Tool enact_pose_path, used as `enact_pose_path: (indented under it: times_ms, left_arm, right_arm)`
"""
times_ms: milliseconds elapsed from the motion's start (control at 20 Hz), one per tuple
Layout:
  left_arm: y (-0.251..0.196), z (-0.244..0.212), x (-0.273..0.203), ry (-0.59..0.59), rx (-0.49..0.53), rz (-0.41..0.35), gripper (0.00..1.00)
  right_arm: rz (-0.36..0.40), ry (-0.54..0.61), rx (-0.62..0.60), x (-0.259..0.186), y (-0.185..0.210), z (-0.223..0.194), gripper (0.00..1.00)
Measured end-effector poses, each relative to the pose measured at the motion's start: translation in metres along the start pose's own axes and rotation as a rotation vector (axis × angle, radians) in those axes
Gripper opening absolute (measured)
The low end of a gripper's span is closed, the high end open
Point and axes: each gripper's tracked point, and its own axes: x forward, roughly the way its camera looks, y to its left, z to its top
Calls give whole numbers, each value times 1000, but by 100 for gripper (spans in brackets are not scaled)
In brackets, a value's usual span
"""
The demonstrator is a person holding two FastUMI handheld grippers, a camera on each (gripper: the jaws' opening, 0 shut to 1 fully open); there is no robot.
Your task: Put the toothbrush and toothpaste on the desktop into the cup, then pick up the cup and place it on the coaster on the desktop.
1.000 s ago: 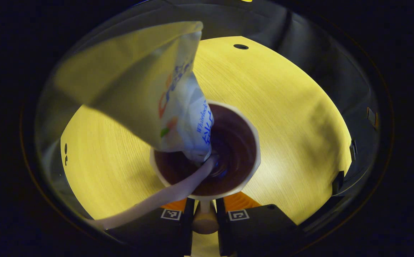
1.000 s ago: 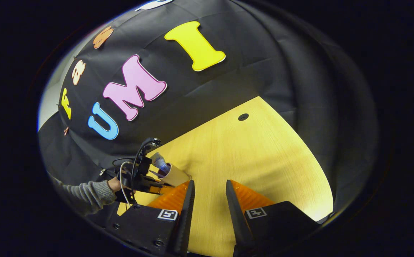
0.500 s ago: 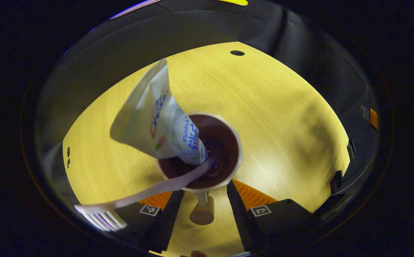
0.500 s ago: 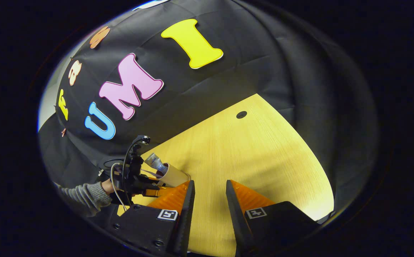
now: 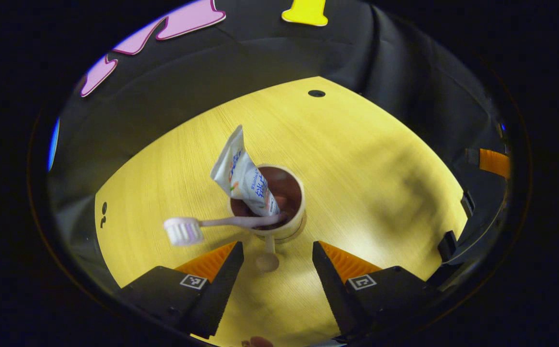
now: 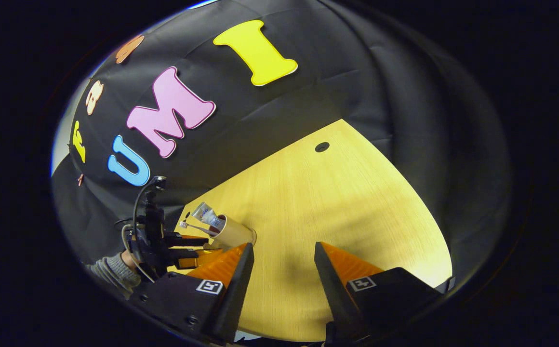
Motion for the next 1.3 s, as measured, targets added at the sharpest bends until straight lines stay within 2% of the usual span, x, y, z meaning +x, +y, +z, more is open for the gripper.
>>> enact_pose_path:
  times_ms: [50,100,200,750,1050,1300]
  left_arm:
    - [0,-1,-8,-16,-2,1,90]
    - [0,-3,-17,-31,-7,1,90]
    - [1,-10,-32,-52,-33,3,90]
    - [21,-61,-115,-192,-216,24,90]
    - [49,-92,-150,-229,-313,26,90]
    - [79,-113,-171,-264,-355,59,90]
  right_arm:
    - [-4,4,-9,0,4,-2,80]
    - [-7,10,-17,-1,8,-4,88]
    - [-9,13,-32,-5,21,-8,96]
    - [-79,60,-118,-19,91,-42,96]
    - [-68,41,-169,-18,139,-50,96]
    - [-54,47,-191,-17,166,-63,96]
